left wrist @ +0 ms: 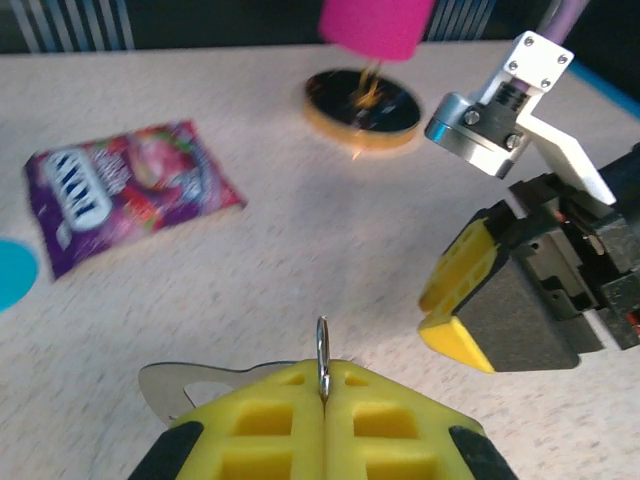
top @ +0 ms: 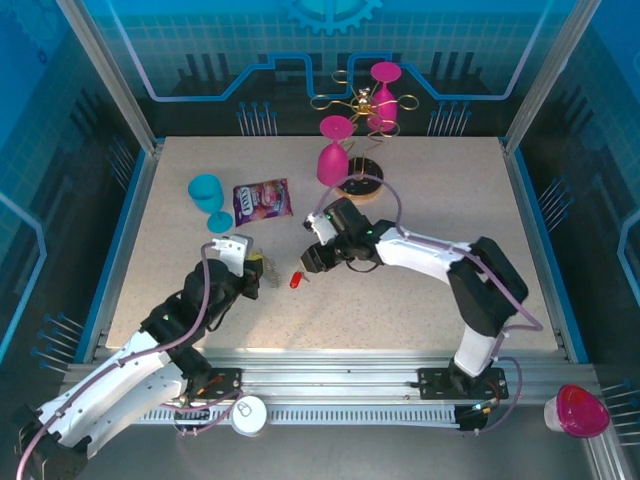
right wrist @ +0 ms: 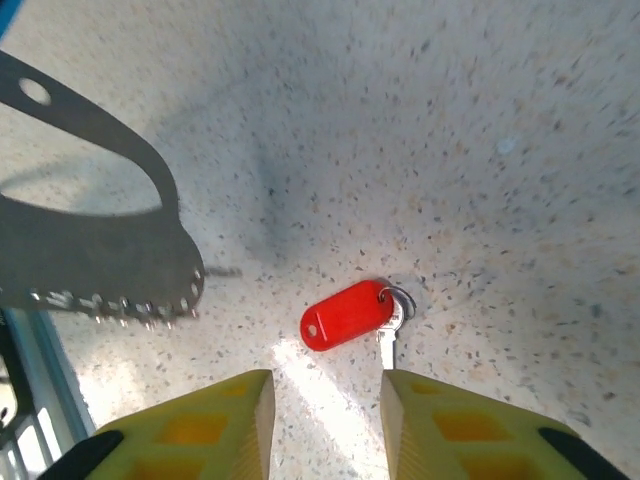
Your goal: Put the keys on the keyring
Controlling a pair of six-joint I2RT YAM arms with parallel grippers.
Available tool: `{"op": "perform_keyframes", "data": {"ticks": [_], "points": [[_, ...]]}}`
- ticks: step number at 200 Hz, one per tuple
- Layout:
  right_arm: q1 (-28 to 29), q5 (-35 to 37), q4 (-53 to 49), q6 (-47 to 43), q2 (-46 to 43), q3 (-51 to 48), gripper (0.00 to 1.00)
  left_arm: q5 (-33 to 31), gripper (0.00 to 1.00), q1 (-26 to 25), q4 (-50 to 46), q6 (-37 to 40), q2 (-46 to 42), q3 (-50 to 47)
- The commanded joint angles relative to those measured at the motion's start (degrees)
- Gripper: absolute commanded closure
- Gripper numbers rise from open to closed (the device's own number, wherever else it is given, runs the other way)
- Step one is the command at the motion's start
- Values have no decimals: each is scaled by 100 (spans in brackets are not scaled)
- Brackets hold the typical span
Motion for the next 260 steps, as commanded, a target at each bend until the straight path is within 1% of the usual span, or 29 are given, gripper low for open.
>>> {"op": "perform_keyframes", "data": {"ticks": [1,19,48,92,144,160,182,230,260], "points": [[74,-193,-537,-313,482,542,62,-557,100,29,-566,-465,-105,108],[63,-171,-812,-548,858,845,61,-522,100,25,-589,-614,-124,51],[65,-267,-874,-620,1202,1093,59,-489,100,27,-640,-694,-154,-24],[69,-255,-1021,-688,1635,1365,60,-393,100,29,-529,-674,-187,-92],[65,-269,-1057,-763,1780,1380,62,-284,100,22,-459,-670,-201,-125],[77,-335,-1075,-783,1815,1402,66,-285,100,30,-458,-660,-195,-122],[81,-407,-1061,-795,1846,1426,68,-275,100,27,-458,-655,-199,-116],[81,-370,-1067,-805,1933,1523,68,-259,100,30,-441,-626,-201,-130],[85,-367,-1107,-810,1969,1571,73,-257,100,24,-423,-620,-194,-140]]}}
